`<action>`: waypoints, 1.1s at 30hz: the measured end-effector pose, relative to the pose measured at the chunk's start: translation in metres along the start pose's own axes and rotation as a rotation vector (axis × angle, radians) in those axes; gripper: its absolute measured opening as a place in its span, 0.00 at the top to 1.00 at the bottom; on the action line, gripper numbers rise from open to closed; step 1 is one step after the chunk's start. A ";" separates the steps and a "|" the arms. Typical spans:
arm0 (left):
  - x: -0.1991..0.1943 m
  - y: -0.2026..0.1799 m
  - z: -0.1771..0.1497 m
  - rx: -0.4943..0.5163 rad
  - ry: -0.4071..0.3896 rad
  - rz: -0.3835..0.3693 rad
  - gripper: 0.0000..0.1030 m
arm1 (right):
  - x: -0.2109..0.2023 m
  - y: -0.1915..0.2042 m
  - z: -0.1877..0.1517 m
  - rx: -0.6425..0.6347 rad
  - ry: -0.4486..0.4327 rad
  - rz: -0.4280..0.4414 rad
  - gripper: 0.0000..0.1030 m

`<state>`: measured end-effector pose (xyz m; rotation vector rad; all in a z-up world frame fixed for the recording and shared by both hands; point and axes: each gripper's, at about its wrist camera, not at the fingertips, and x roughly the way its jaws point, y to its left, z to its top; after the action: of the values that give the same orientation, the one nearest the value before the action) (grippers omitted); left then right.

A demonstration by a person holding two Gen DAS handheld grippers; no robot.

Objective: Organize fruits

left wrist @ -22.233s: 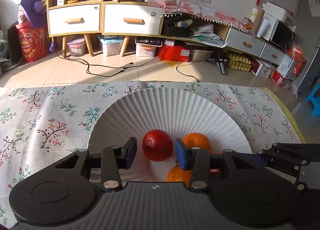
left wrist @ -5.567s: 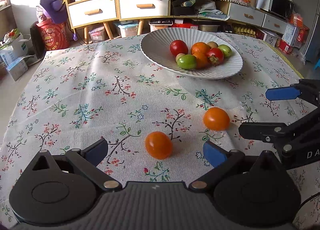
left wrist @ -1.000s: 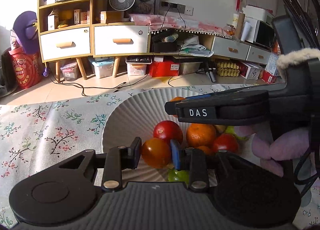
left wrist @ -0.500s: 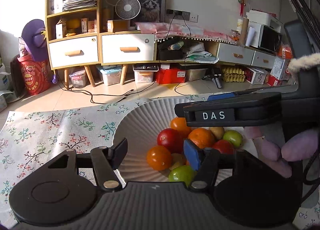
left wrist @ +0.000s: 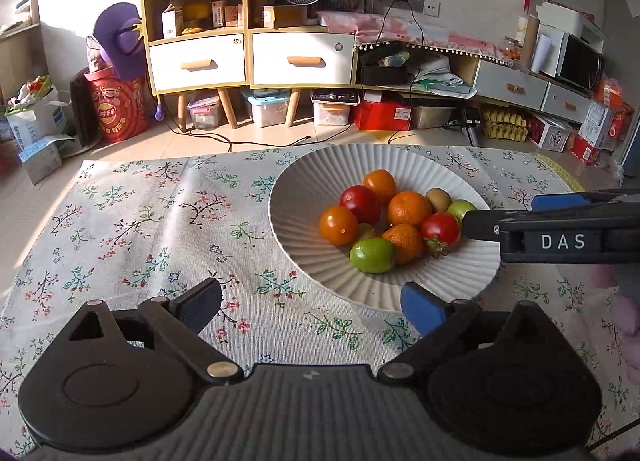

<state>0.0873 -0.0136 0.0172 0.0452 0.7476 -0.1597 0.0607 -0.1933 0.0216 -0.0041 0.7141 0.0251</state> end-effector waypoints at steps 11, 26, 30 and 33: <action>-0.034 -0.002 -0.028 -0.025 0.142 0.090 0.06 | -0.038 0.011 -0.024 0.032 0.077 -0.034 0.07; -0.057 -0.011 -0.061 -0.050 0.147 0.148 0.06 | -0.055 0.024 -0.056 -0.020 0.078 -0.061 0.01; -0.056 -0.008 -0.065 -0.064 0.160 0.158 0.06 | -0.055 0.029 -0.060 -0.048 0.072 -0.062 0.01; -0.056 -0.007 -0.066 -0.071 0.163 0.158 0.06 | -0.056 0.030 -0.062 -0.053 0.072 -0.060 0.01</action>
<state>0.0016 -0.0071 0.0073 0.0496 0.9087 0.0218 -0.0229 -0.1648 0.0110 -0.0771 0.7851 -0.0135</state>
